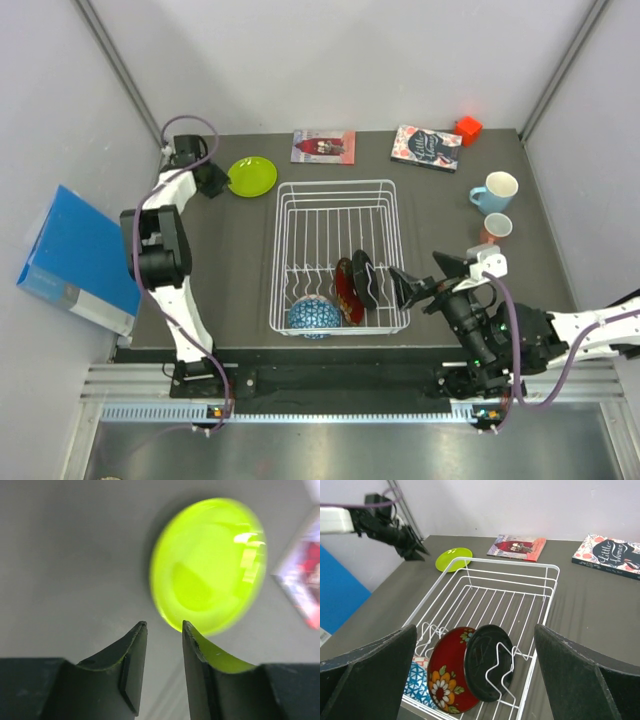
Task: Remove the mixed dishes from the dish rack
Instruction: Place the plate at the center of the board, then pick up the plate from the dish rack.
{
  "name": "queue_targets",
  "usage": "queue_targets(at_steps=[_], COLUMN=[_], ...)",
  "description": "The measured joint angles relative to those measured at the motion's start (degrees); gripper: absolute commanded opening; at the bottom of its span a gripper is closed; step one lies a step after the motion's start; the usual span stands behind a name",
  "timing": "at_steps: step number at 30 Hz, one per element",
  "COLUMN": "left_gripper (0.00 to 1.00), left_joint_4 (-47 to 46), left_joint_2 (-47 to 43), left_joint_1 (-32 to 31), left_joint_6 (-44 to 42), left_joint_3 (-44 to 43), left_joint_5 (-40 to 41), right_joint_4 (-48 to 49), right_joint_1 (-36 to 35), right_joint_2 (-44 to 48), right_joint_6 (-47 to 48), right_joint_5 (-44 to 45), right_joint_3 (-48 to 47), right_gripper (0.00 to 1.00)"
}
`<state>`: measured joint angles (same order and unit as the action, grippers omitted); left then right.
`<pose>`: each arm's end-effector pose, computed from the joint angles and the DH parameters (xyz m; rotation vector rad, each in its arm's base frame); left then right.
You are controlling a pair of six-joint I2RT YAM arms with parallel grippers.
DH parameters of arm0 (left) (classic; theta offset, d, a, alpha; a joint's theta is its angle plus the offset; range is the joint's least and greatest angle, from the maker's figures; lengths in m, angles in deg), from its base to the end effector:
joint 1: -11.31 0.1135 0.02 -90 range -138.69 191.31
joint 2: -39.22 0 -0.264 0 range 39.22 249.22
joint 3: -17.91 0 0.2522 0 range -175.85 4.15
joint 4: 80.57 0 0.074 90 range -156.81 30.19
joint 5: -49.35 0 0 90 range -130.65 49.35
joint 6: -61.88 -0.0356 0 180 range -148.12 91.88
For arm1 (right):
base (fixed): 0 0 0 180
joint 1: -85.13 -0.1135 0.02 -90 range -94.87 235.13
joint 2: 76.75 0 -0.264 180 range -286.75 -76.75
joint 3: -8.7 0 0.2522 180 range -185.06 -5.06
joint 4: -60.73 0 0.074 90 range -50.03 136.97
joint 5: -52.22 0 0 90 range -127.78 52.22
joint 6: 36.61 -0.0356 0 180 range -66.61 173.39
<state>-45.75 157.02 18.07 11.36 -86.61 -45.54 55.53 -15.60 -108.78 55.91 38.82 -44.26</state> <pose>0.4588 0.0513 0.2076 -0.9209 2.2583 -0.3629 0.0134 0.1154 0.3659 -0.1445 1.5225 0.5093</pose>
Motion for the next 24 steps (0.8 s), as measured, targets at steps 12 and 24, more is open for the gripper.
queue_targets(at_steps=[12, 24], left_gripper=[0.40, 0.40], left_joint_4=[-4.37, -3.21], left_joint_2=[-36.57, -54.73], left_joint_1=[-8.20, -23.56], left_joint_6=[1.09, -2.29], left_joint_3=[15.52, 32.24], left_joint_5=[-0.63, 4.26], right_joint_4=[-18.71, -26.60], right_joint_1=[38.47, 45.48], right_joint_2=[-17.66, -35.91], right_joint_6=[-17.07, -23.93], right_joint_5=[-30.08, -58.49], right_joint_3=[-10.75, -16.31], right_gripper=[1.00, 0.69])
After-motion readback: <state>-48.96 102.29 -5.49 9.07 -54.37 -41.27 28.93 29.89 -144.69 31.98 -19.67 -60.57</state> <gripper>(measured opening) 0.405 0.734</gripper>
